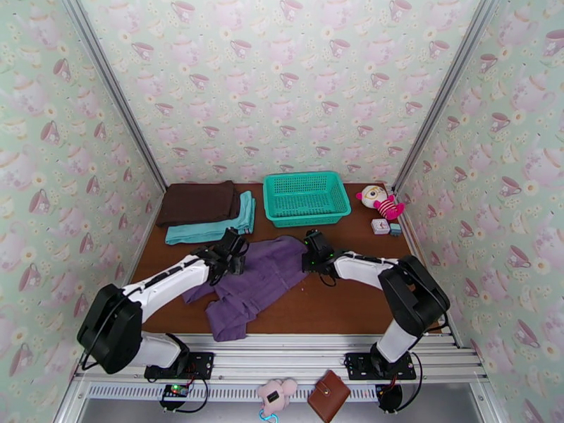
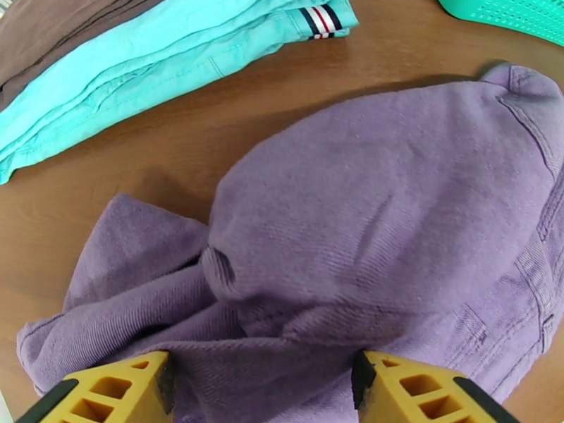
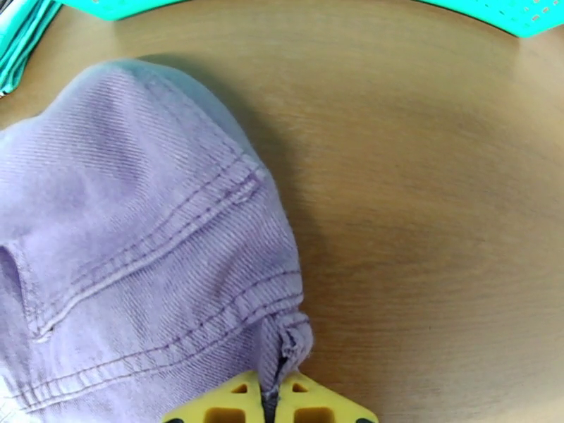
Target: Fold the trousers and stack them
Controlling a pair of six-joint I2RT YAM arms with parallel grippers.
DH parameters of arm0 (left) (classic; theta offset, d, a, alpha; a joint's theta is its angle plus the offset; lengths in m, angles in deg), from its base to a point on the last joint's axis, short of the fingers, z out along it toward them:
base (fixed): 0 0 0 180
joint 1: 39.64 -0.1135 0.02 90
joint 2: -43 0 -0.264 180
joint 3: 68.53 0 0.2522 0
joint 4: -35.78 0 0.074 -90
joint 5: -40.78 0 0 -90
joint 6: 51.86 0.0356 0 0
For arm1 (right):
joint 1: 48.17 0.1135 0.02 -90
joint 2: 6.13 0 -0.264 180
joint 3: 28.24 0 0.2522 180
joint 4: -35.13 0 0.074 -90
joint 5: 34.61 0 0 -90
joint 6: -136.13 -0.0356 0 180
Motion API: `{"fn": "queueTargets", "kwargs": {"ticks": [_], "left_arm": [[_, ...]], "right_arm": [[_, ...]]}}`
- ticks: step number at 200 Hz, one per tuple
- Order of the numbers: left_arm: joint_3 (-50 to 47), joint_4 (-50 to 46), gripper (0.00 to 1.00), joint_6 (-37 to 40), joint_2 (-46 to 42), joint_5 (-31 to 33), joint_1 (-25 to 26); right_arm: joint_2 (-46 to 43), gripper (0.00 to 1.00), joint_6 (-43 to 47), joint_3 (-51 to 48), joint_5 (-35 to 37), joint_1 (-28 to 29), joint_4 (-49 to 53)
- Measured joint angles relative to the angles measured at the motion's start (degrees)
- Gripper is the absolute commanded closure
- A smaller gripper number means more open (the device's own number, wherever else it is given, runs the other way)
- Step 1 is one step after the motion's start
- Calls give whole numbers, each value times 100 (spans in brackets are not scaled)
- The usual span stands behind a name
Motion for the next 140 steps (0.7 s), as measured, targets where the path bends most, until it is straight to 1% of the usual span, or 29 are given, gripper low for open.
{"fn": "queueTargets", "kwargs": {"ticks": [46, 53, 62, 65, 76, 89, 102, 115, 127, 140], "left_arm": [[-48, 398, 30, 199, -310, -4, -63], [-48, 479, 33, 229, -295, -57, -107], [-46, 555, 48, 278, -219, -136, -177], [-46, 590, 57, 249, -160, -166, -201], [-44, 636, 80, 304, 42, -267, -249], [-44, 662, 100, 308, 293, -367, -282], [-52, 667, 100, 317, 411, -444, -284], [-55, 660, 100, 282, 350, -476, -284], [-96, 654, 100, 258, 76, -474, -284], [-175, 579, 100, 216, -481, -398, -282]], "right_arm": [[-739, 100, 15, -118, -46, 0, 199], [-866, 100, 15, -120, -59, 0, 245], [-1008, 100, 17, -120, -68, 0, 299], [-1056, 100, 22, -120, -76, 2, 317], [-1209, 100, 31, -120, -101, 2, 411], [-1377, 100, 68, -120, -103, 0, 542], [-1556, 100, 125, -118, -103, 2, 682], [-1788, 100, 214, -118, -101, 0, 848], [-2048, 100, 297, -114, -98, 2, 1043], [-2402, 100, 387, -101, -87, 2, 1281]]}}
